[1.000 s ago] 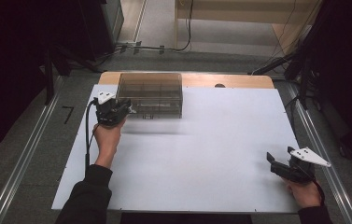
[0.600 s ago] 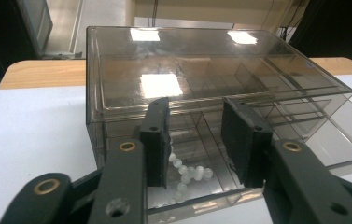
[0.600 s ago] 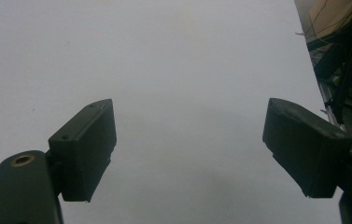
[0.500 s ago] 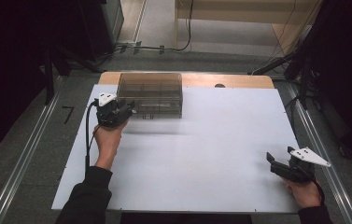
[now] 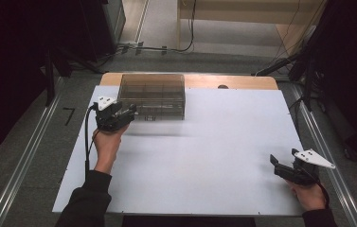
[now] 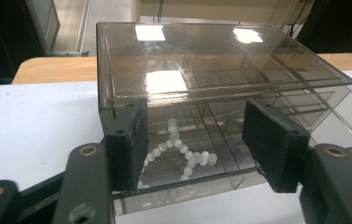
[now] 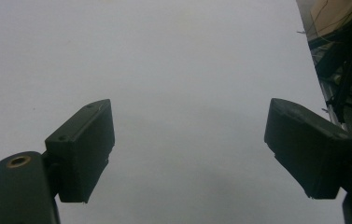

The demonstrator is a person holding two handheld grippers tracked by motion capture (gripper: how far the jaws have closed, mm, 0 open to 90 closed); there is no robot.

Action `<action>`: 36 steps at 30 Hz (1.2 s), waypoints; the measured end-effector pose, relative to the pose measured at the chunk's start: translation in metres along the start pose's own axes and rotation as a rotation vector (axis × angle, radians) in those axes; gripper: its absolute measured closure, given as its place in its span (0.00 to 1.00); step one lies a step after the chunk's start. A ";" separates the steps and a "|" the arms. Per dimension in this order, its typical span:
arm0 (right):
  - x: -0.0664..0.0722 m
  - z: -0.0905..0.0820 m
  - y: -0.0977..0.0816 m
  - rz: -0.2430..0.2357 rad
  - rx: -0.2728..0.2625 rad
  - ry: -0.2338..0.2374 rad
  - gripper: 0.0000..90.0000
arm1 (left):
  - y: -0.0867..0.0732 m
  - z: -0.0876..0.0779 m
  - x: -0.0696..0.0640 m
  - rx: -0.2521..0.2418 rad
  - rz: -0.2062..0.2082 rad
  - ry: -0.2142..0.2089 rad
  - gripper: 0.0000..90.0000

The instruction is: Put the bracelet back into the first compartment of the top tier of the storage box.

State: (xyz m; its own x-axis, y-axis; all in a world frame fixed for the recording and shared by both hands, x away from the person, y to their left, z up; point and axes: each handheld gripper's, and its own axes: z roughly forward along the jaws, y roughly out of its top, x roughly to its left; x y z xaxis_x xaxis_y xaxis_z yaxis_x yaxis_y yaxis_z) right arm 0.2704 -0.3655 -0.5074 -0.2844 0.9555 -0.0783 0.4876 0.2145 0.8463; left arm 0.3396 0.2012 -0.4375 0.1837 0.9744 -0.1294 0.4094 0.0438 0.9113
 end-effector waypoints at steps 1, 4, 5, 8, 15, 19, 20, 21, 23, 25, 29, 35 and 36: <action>0.000 0.000 0.000 0.000 -0.001 0.000 0.16 | 0.000 0.000 -0.001 0.002 0.004 0.001 0.43; 0.000 0.000 0.000 -0.002 -0.001 0.000 0.16 | -0.001 -0.001 -0.001 0.008 0.011 0.006 0.39; 0.000 0.000 0.000 -0.002 -0.001 -0.001 0.16 | -0.001 -0.002 -0.001 0.010 0.011 0.005 0.38; 0.000 -0.001 0.000 0.002 0.002 -0.001 0.16 | -0.002 -0.004 -0.001 0.001 0.007 0.011 0.35; 0.000 -0.001 0.000 -0.001 0.001 0.002 0.16 | -0.008 -0.010 0.004 0.006 -0.002 0.025 0.32; 0.000 -0.001 0.000 -0.005 -0.001 0.004 0.16 | -0.012 -0.017 0.005 -0.007 0.001 0.045 0.30; 0.000 -0.001 0.000 -0.004 0.000 0.006 0.16 | -0.013 -0.018 0.005 -0.008 0.001 0.049 0.29; 0.000 -0.001 0.000 -0.004 0.000 0.005 0.16 | -0.014 -0.020 0.005 -0.007 0.004 0.053 0.28; 0.000 -0.001 0.000 -0.004 0.000 0.005 0.16 | -0.015 -0.022 0.006 -0.008 0.002 0.057 0.27; 0.000 -0.001 0.000 -0.005 -0.001 0.005 0.16 | -0.017 -0.024 0.006 -0.008 -0.001 0.058 0.26; 0.001 -0.001 0.000 -0.005 0.001 0.006 0.16 | -0.019 -0.026 0.005 0.002 0.003 0.055 0.24; 0.001 -0.001 0.000 -0.006 -0.001 0.005 0.16 | -0.025 -0.028 0.002 0.009 -0.005 0.050 0.22; 0.001 -0.001 0.000 -0.006 -0.001 0.005 0.16 | -0.026 -0.029 0.002 0.010 -0.003 0.050 0.22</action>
State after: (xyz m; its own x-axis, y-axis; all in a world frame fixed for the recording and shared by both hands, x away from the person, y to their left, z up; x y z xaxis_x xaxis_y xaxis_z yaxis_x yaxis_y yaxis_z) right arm 0.2691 -0.3650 -0.5068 -0.2918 0.9530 -0.0809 0.4852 0.2204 0.8461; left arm 0.3036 0.2088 -0.4499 0.1376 0.9841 -0.1126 0.4188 0.0453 0.9070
